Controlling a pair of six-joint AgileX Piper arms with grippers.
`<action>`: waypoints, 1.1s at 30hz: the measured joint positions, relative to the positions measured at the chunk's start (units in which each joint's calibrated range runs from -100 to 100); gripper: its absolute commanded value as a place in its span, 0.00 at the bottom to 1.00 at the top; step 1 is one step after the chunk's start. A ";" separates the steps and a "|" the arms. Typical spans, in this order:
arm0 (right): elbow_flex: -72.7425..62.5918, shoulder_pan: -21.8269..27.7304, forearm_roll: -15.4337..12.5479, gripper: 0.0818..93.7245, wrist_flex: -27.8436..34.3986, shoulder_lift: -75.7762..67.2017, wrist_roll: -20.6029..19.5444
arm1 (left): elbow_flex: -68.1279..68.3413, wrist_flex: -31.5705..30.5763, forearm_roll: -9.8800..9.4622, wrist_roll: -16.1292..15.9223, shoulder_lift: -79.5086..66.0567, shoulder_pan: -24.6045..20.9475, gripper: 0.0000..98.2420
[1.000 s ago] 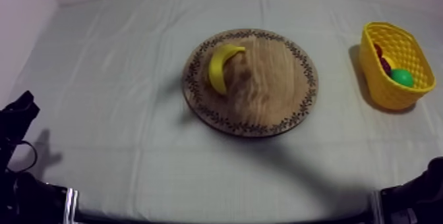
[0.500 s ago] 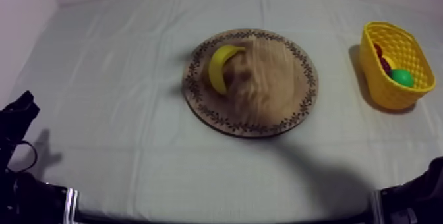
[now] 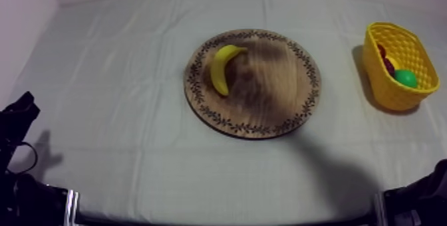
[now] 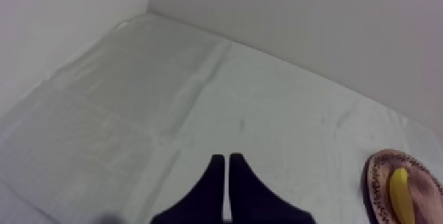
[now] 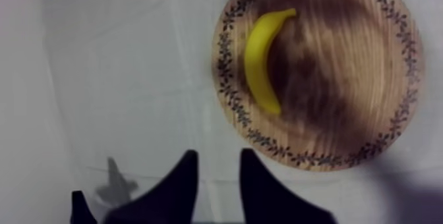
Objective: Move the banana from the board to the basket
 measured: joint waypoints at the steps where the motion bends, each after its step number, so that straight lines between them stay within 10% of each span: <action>1: -0.04 -0.05 -0.28 0.56 0.00 0.00 -0.16 | 0.00 0.00 0.00 0.00 0.00 0.00 0.00; 9: 0.02 -0.08 -2.35 0.77 -0.63 0.46 -0.43 | 0.00 0.00 0.00 0.00 0.00 0.00 0.00; 33: 0.36 -0.09 -0.57 0.82 -7.48 18.42 1.57 | 0.00 0.00 0.00 0.00 0.00 0.00 0.00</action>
